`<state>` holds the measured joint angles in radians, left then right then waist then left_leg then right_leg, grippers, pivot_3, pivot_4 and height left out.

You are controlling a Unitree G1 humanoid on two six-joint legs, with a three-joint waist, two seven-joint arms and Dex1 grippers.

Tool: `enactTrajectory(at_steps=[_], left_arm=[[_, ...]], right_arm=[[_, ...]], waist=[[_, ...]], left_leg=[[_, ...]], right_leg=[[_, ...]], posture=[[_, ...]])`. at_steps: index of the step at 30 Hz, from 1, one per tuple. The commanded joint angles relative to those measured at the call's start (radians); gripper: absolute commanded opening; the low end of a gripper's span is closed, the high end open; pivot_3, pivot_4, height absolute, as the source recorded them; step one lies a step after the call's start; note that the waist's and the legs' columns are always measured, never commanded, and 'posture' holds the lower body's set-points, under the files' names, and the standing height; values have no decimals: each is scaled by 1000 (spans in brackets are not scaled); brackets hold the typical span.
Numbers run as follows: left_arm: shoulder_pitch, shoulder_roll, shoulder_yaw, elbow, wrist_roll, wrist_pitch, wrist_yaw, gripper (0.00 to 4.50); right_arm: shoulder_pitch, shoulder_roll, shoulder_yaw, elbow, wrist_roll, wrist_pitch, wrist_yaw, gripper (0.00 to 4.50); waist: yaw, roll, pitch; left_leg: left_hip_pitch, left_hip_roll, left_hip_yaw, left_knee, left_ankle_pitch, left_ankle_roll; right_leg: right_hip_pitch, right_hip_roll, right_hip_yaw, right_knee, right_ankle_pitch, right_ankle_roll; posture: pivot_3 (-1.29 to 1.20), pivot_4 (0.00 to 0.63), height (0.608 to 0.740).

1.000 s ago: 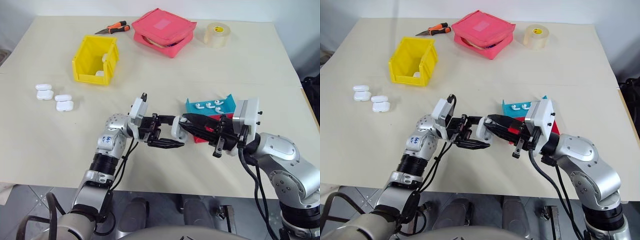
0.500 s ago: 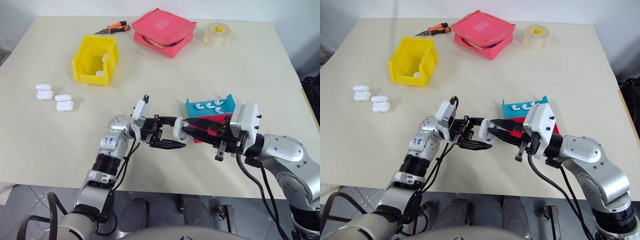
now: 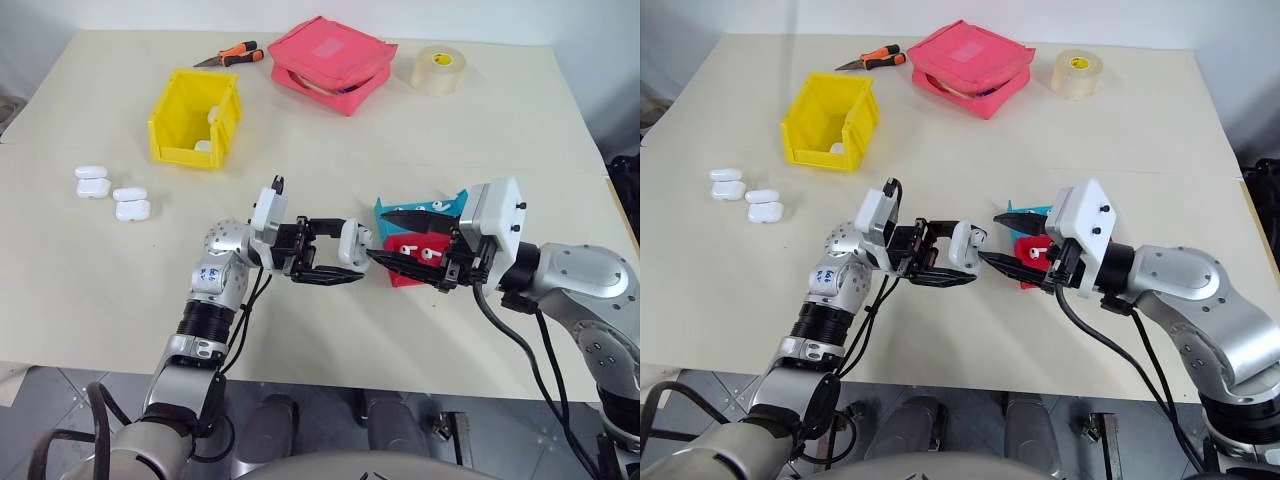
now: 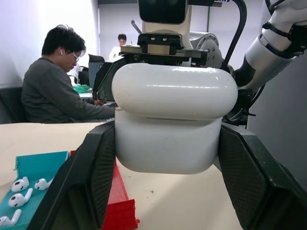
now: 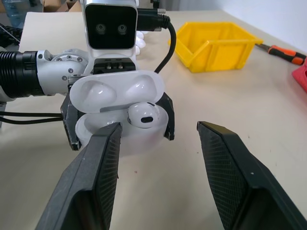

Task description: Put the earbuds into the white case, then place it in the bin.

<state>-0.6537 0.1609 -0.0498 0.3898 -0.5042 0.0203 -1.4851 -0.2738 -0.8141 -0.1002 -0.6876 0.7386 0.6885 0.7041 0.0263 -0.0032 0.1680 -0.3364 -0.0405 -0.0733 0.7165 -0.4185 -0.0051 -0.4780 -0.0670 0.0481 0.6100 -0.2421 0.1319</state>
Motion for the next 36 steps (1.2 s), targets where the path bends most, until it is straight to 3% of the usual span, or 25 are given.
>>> enactTrajectory(at_steps=[1, 10, 13, 17, 21, 29, 36], left_arm=[[-37, -3, 24, -2, -12, -26, 15, 2799], [-95, 13, 76, 82, -6, -53, 71, 2799], [-107, 18, 83, 107, -2, -65, 69, 2799], [-130, 24, 95, 147, 2, -83, 66, 2799], [-147, 28, 102, 180, 4, -102, 63, 2799], [-165, 39, 118, 215, 7, -128, 75, 2799], [-142, 58, 138, 201, 14, -148, 107, 2799]], right_arm=[[60, -48, -93, -33, 29, 39, 1, 2640], [483, -59, -504, -56, 10, 41, 56, 2640], [619, -32, -613, -61, 13, 41, 84, 3224], [747, 16, -734, -70, 5, 3, 123, 4479], [822, 33, -797, -85, 6, -17, 153, 4479], [712, -40, -716, -89, 17, 36, 59, 4479], [383, -195, -413, 22, -21, 125, -32, 4479]], waist=[[3, 0, 0], [5, 0, 0], [5, -1, 0], [3, -1, 0], [0, -1, 0], [-1, -1, 0], [-2, -1, 0]], left_leg=[[0, 0, 0, 0, 0, 0], [0, -1, 2, 0, -1, 2], [1, 0, 3, 0, -1, 2], [2, -1, 3, 0, -1, 3], [3, -1, 5, 0, -1, 3], [3, 0, 5, 0, -1, 3], [2, 0, 5, 1, -1, 3]], right_leg=[[0, 0, -1, 0, 0, 0], [1, 1, 1, 0, 1, 2], [2, 2, 1, -1, 1, 2], [2, 3, 3, -1, 2, 3], [2, 3, 6, -1, 2, 4], [2, 4, 7, 0, 2, 4], [1, 3, 7, 0, 2, 4]], posture=[[0, 150, 740], [0, 150, 740], [0, 150, 740], [0, 150, 740], [0, 150, 740], [0, 150, 740], [0, 150, 740]])
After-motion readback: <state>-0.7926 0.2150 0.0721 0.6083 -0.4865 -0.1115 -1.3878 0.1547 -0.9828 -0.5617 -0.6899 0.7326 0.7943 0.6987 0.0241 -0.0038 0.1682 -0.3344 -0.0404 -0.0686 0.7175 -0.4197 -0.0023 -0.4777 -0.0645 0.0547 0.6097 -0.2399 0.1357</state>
